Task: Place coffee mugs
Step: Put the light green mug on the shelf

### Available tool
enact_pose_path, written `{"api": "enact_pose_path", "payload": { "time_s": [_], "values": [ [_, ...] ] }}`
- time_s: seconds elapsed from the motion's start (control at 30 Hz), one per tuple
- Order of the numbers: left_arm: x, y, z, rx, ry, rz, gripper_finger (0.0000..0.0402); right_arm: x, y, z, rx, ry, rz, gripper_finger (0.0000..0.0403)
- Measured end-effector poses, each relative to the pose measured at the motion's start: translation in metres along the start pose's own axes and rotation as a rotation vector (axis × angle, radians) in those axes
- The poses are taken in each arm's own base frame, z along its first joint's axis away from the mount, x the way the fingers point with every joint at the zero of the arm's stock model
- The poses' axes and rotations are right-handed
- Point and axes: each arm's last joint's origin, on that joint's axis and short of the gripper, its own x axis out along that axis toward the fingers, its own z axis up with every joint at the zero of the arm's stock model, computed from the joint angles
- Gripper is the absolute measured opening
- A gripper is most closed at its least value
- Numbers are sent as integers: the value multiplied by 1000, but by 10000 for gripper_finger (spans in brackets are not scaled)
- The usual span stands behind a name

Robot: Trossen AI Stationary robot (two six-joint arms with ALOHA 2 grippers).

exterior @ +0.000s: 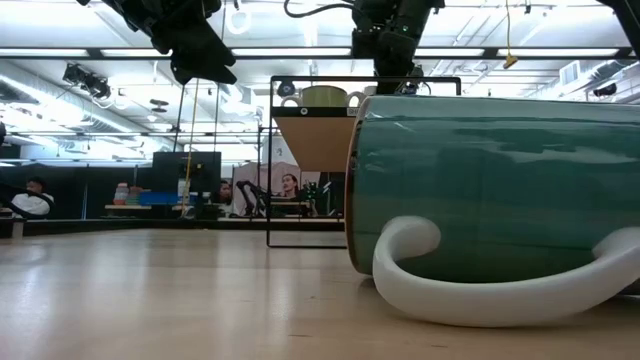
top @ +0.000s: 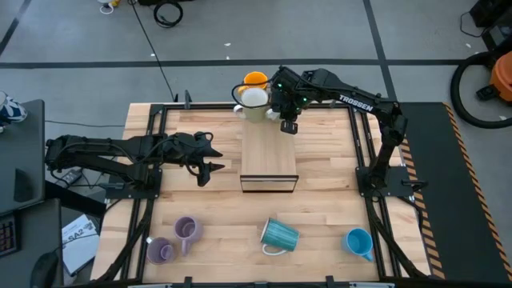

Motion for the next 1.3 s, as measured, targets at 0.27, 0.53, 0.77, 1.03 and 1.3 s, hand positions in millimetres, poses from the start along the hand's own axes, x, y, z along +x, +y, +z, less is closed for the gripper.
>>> {"api": "enact_pose_path", "payload": {
  "time_s": [0.27,0.53,0.77,1.03,1.3],
  "values": [
    [0,0,0,0,0,0,210,0,0,1,-2,-10,-4,84],
    [0,0,0,0,0,0,210,-1,0,1,-1,-15,-6,121],
    [0,0,0,0,0,0,210,0,-1,1,2,-8,-38,139],
    [0,0,0,0,0,0,210,-1,-2,2,2,-16,-53,139],
    [0,0,0,0,0,0,210,-1,-2,2,2,-16,-53,138]
  ]
}}
